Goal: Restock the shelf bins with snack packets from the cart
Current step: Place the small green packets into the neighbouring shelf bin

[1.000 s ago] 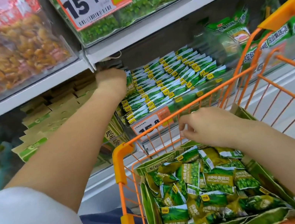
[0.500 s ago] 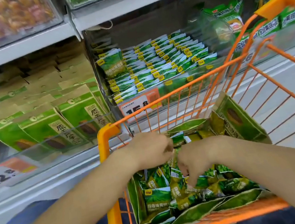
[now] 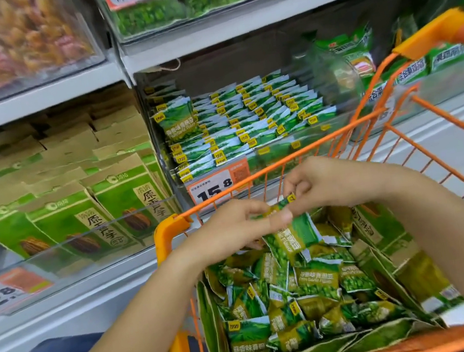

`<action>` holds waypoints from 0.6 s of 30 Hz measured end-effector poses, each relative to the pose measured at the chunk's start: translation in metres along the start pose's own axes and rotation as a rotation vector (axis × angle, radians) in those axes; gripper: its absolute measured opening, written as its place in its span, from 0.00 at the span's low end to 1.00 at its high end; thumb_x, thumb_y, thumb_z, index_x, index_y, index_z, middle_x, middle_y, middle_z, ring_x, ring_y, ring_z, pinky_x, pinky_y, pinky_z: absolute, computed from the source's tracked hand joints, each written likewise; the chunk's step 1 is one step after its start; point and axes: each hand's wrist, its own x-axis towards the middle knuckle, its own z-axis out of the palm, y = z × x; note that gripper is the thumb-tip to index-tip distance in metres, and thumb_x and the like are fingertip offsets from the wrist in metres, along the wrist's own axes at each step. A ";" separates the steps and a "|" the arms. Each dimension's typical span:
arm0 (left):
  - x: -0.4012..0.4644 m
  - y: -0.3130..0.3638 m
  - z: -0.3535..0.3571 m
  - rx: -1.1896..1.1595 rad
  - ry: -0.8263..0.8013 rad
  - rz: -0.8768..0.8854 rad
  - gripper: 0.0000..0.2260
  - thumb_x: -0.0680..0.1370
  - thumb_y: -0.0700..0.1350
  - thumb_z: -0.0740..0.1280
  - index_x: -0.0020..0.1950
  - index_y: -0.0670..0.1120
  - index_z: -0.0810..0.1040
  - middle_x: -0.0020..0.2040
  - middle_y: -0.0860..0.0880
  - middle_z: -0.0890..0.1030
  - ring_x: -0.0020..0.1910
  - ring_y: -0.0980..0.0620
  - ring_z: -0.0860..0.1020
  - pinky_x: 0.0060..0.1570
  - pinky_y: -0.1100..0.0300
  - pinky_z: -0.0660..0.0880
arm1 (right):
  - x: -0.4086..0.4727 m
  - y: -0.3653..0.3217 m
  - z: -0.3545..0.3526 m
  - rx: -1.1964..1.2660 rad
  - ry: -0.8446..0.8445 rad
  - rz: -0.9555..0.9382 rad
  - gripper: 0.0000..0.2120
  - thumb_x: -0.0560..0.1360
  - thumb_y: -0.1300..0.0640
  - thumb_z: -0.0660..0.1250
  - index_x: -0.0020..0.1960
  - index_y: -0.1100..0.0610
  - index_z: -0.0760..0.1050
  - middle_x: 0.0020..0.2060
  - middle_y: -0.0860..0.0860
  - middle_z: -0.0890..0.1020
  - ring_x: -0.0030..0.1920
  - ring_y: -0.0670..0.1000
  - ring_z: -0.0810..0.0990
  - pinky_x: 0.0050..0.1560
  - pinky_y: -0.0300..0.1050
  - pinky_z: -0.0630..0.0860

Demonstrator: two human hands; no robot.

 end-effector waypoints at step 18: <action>-0.004 0.031 -0.026 0.042 0.494 0.322 0.18 0.74 0.46 0.73 0.62 0.55 0.73 0.56 0.62 0.77 0.56 0.68 0.75 0.55 0.69 0.72 | 0.004 -0.013 0.005 0.247 0.556 -0.167 0.14 0.69 0.56 0.76 0.48 0.53 0.72 0.26 0.41 0.69 0.27 0.39 0.69 0.34 0.31 0.66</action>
